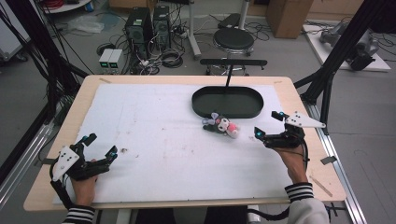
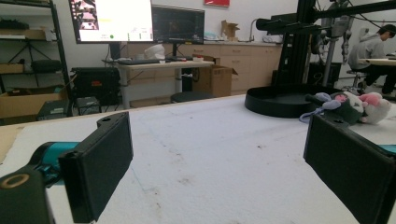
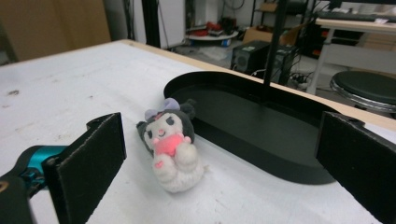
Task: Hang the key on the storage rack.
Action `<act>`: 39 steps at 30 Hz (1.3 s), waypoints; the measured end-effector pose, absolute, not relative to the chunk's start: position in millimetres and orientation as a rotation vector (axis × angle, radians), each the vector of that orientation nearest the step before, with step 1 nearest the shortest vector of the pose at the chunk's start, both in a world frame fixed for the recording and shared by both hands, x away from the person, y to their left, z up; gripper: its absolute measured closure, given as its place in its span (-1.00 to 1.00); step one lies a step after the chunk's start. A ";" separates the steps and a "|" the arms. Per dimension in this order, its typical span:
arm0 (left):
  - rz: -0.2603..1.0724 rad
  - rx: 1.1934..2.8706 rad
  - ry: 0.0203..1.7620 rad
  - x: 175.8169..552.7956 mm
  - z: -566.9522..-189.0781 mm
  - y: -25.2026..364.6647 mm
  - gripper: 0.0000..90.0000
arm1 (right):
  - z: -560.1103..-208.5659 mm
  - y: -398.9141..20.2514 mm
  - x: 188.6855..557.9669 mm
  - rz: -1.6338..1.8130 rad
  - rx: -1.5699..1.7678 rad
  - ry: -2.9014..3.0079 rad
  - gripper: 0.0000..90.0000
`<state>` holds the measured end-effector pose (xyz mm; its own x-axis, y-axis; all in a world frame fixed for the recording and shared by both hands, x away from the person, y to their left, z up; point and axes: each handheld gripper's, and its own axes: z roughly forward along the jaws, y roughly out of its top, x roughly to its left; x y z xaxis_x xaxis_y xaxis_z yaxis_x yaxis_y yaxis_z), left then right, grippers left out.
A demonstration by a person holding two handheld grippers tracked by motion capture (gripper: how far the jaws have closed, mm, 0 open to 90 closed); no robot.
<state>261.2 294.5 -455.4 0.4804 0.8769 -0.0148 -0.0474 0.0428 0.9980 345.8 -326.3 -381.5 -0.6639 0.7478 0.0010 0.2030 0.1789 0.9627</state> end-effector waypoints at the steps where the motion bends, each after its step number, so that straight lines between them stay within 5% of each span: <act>1: 0.840 1.344 0.811 261.2 -455.3 294.6 -0.81 | -374.8 -322.5 352.0 1.476 0.868 2.037 -0.98; 16: 0.835 1.341 0.816 261.4 -455.4 295.2 -0.81 | -348.0 -283.8 387.4 1.258 0.780 2.341 -0.98; 39: 0.833 1.343 0.821 261.8 -455.2 295.1 -0.81 | -375.1 -243.9 420.6 0.944 0.712 2.618 -0.95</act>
<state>261.8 295.1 -455.2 0.4787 0.8777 -0.0239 -0.0375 0.0476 0.9982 420.6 -243.9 -375.1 -0.8436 0.5307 -0.0818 0.3563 0.6672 0.6541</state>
